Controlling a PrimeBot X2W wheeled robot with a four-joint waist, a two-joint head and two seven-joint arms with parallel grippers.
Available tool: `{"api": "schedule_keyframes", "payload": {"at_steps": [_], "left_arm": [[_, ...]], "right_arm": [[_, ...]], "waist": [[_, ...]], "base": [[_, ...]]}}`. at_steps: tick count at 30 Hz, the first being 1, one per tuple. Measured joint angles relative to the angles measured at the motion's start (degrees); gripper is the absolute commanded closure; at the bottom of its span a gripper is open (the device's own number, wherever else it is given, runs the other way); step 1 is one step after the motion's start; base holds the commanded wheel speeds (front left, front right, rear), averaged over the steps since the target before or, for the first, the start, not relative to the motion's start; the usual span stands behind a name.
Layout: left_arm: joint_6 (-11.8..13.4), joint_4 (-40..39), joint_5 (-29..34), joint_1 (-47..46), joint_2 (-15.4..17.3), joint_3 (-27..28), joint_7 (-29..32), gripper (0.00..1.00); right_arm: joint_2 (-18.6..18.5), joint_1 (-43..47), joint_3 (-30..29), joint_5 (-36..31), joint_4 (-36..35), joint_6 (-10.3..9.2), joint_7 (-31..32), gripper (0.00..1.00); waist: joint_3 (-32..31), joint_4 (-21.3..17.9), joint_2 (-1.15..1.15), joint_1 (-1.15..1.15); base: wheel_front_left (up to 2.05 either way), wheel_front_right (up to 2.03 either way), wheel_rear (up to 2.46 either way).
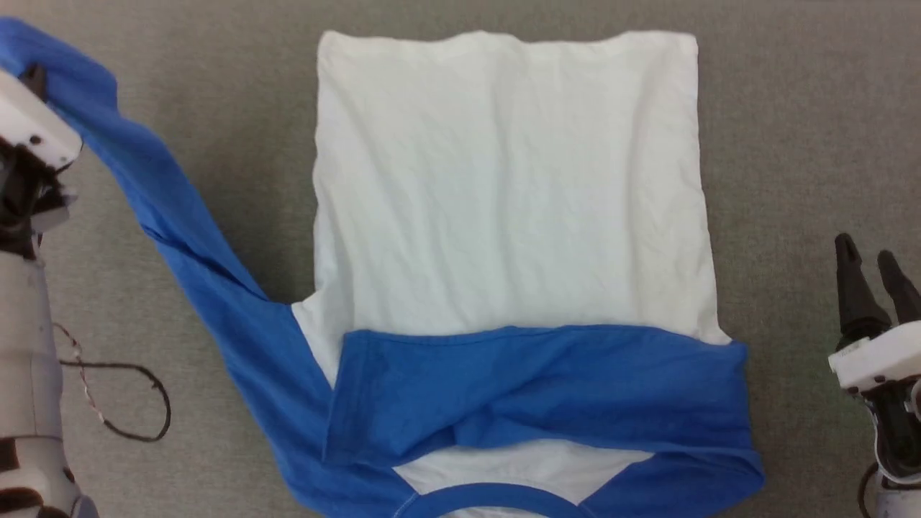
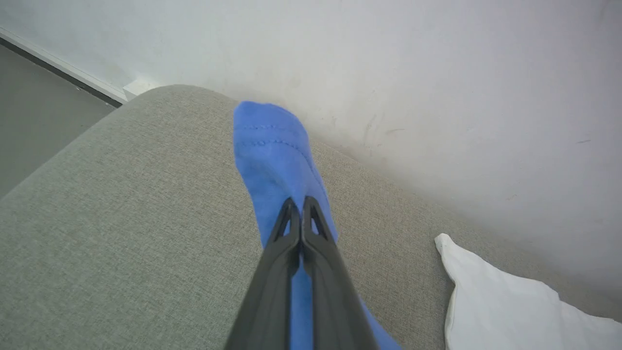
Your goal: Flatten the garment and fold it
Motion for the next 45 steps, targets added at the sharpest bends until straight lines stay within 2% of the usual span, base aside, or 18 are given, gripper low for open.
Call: {"api": "schedule_keyframes", "payload": {"at_steps": [8, 11, 16, 21, 26, 36, 41, 42, 43, 44, 45], "left_arm": [[-2.69, -6.41, -4.55, 8.41, -1.44, 3.72, -4.9, 1.0], [-4.41, -11.27, -4.97, 11.54, -3.41, 2.8, -5.14, 1.0], [-6.62, -22.19, -4.57, 16.57, -7.39, -2.1, -5.37, 1.0], [-7.73, -30.11, -3.99, 21.18, -14.07, -10.93, -3.23, 1.0], [-9.14, -31.55, -3.47, 22.75, -17.85, -21.32, -1.24, 1.0], [-10.17, -24.32, -4.17, 24.44, -19.62, -41.55, 1.27, 1.0], [-10.22, -18.86, -4.0, 25.45, -19.34, -49.36, 5.6, 1.0], [-10.22, -18.04, -4.41, 25.82, -19.28, -50.33, 6.45, 0.95], [-10.22, -17.37, -5.0, 26.1, -19.26, -51.05, 7.43, 0.6], [-10.22, -16.94, -5.52, 26.22, -19.16, -51.92, 8.64, 0.0], [-10.22, -16.72, -6.11, 26.35, -19.13, -52.58, 9.57, 0.0]], "right_arm": [[-0.01, 3.23, -0.66, 0.53, 2.49, 0.0, -0.51, 0.0], [-0.01, 4.08, -0.65, 0.97, 3.13, 0.0, -0.82, 0.0], [-0.02, 4.48, 0.01, 1.44, 3.74, 0.0, -1.23, 0.0], [0.0, 5.28, 0.94, 1.87, 4.66, 0.0, -1.55, 0.0], [0.0, 5.32, 1.57, 2.03, 5.14, 0.0, -1.87, 0.0], [0.0, 5.39, 2.7, 2.47, 6.44, 0.0, -2.82, 0.0], [-0.02, 5.73, 2.68, 2.64, 6.97, 0.0, -2.98, 0.0], [-0.02, 5.88, 2.7, 2.64, 7.04, 0.0, -3.03, 0.0], [-0.01, 6.04, 2.65, 2.65, 7.09, 0.0, -3.07, 0.0], [-0.02, 6.19, 2.55, 2.65, 7.11, 0.0, -3.28, 0.0], [-0.02, 6.23, 2.44, 2.65, 7.13, 0.0, -3.33, 0.0]], "waist": [[-7.09, 2.73, 0.0, -0.01], [-9.19, 3.8, 0.0, -0.01], [-11.8, 5.27, 0.0, -0.01], [-13.41, 5.88, 0.0, 0.0], [-13.62, 5.07, 0.0, 0.01], [-13.15, 1.13, 0.0, 0.01], [-12.96, -0.64, 0.0, 0.01], [-12.93, -0.87, 0.0, 0.01], [-12.91, -1.01, 0.0, 0.01], [-12.9, -1.01, 0.0, 0.01], [-12.91, -0.92, 0.0, 0.01]], "base": [[0.0, 0.0, 0.0], [0.0, 0.0, 0.0], [0.0, 0.0, 0.0], [0.0, 0.0, 0.0], [0.0, 0.0, 0.0], [0.0, 0.0, 0.0], [0.0, 0.0, 0.0], [0.0, 0.0, 0.0], [0.0, 0.0, 0.0], [0.0, 0.0, 0.0], [0.0, 0.0, 0.0]]}}
